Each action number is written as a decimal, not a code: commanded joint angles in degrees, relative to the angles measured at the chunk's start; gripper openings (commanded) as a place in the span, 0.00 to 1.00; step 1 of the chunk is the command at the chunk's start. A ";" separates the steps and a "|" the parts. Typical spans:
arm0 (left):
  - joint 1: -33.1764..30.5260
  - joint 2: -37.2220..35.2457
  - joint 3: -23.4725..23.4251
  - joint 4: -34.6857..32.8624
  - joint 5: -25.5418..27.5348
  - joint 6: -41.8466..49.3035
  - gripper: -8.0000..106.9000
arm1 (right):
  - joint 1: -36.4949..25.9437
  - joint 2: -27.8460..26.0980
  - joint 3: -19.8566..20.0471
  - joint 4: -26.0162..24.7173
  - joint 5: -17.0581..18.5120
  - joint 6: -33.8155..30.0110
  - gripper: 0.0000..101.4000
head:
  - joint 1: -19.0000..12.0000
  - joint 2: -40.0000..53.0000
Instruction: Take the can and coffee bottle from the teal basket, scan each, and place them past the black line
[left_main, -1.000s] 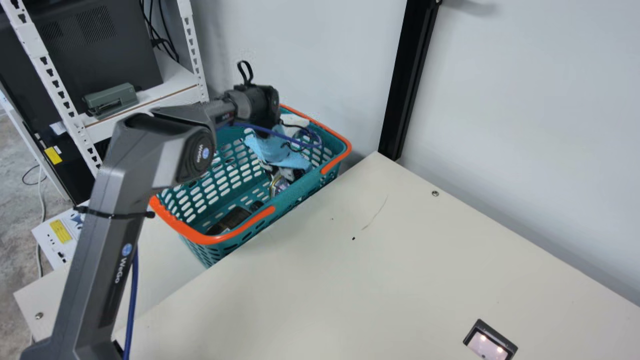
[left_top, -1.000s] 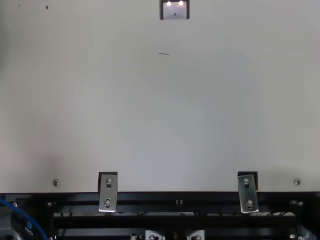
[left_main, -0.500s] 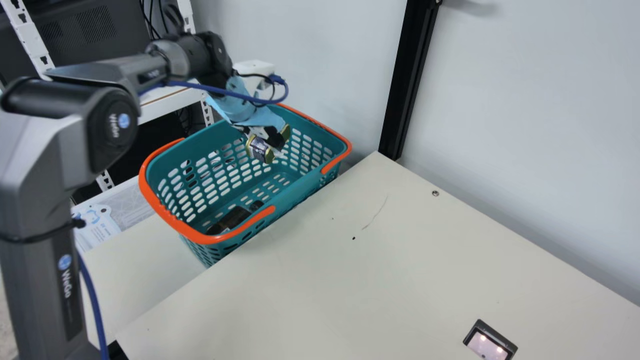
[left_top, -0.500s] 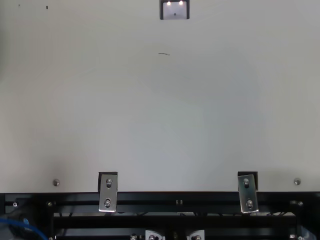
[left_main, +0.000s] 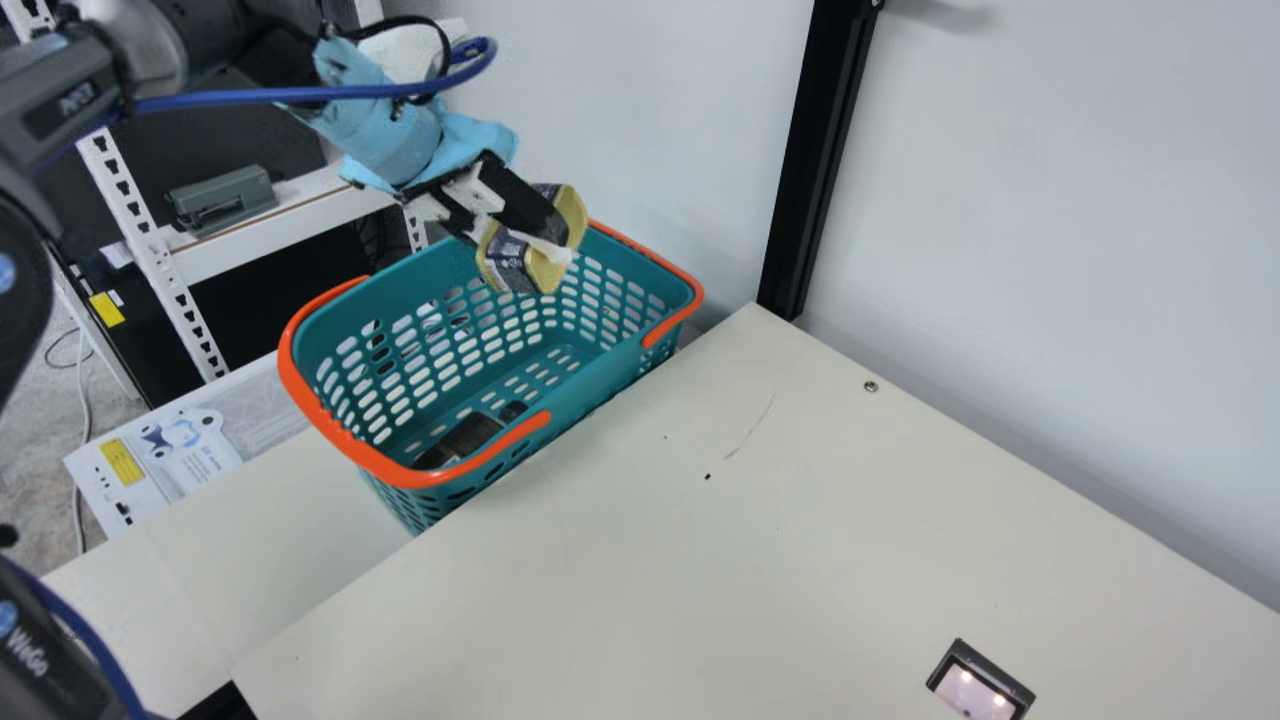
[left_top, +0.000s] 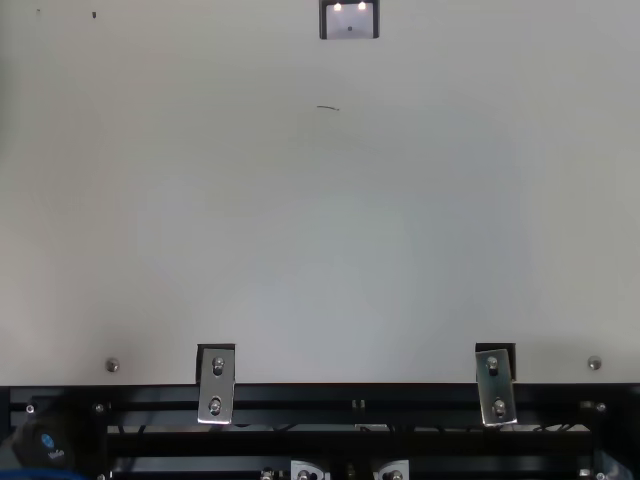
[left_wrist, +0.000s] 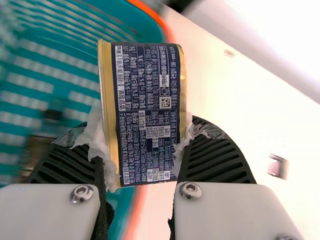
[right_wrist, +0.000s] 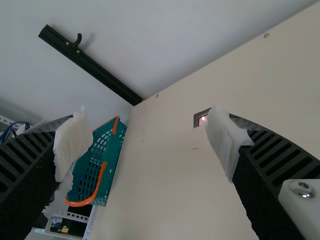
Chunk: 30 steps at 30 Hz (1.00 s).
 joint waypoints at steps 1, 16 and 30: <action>-3.48 -1.11 10.55 -6.17 0.33 -1.13 0.16 | 0.00 0.00 0.00 0.00 0.00 0.00 1.00 | -1.83 1.17; -7.88 -3.41 14.97 -10.30 0.33 -2.37 0.16 | 0.00 0.00 0.00 0.00 0.00 0.00 1.00 | -1.83 1.17; -8.17 -6.80 20.80 -18.30 0.33 0.41 0.16 | 0.00 0.00 0.00 0.00 0.00 0.00 1.00 | -1.83 1.17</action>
